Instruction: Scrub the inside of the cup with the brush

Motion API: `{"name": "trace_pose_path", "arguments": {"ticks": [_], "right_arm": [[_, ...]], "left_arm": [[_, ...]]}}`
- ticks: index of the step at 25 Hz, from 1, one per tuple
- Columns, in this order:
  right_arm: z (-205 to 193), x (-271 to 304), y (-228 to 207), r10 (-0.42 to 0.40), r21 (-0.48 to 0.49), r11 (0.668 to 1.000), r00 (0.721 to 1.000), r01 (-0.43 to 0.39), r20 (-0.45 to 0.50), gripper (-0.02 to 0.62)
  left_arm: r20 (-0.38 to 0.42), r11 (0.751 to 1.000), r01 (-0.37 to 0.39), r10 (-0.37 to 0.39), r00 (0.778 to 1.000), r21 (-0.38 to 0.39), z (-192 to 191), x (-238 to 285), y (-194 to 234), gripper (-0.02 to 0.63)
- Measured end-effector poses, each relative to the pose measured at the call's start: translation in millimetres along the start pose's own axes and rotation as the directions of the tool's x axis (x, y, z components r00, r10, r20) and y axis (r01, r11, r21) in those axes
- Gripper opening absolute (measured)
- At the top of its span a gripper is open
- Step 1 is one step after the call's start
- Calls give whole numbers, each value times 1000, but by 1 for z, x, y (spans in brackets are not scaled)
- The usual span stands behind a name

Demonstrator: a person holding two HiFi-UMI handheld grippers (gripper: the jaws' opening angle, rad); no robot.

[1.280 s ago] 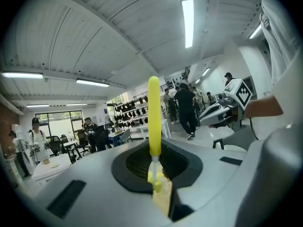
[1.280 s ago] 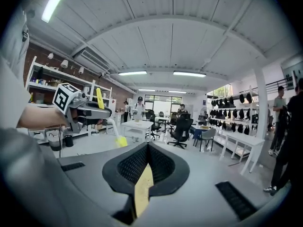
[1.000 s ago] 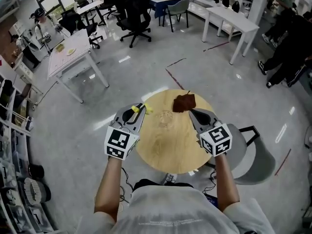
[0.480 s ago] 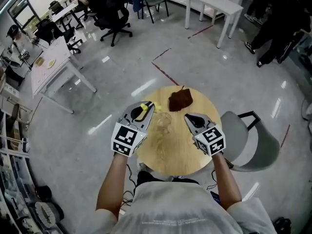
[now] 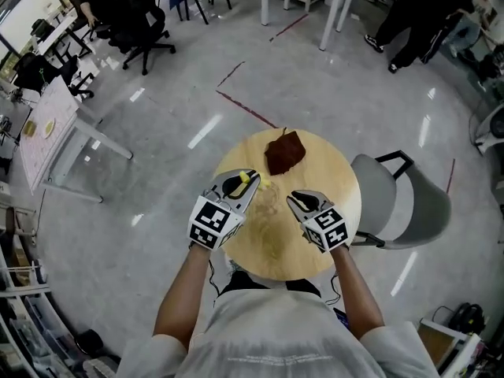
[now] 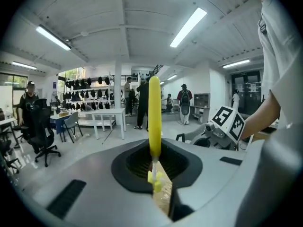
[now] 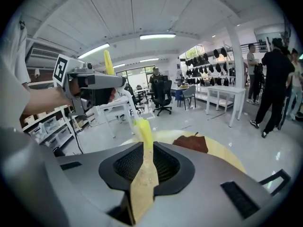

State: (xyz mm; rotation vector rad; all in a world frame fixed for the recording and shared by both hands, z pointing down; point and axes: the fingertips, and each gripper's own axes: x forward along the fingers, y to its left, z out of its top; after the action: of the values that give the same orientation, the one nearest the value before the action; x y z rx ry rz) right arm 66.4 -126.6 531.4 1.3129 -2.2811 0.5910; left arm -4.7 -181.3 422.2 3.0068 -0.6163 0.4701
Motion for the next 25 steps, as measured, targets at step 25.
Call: {"name": "trace_pose_path", "arguments": {"ticks": [25], "right_arm": [[-119, 82, 6, -3, -26, 1000, 960, -4, -279, 81]], "left_arm": [[-187, 979, 200, -191, 964, 33, -97, 65, -31, 46]]}}
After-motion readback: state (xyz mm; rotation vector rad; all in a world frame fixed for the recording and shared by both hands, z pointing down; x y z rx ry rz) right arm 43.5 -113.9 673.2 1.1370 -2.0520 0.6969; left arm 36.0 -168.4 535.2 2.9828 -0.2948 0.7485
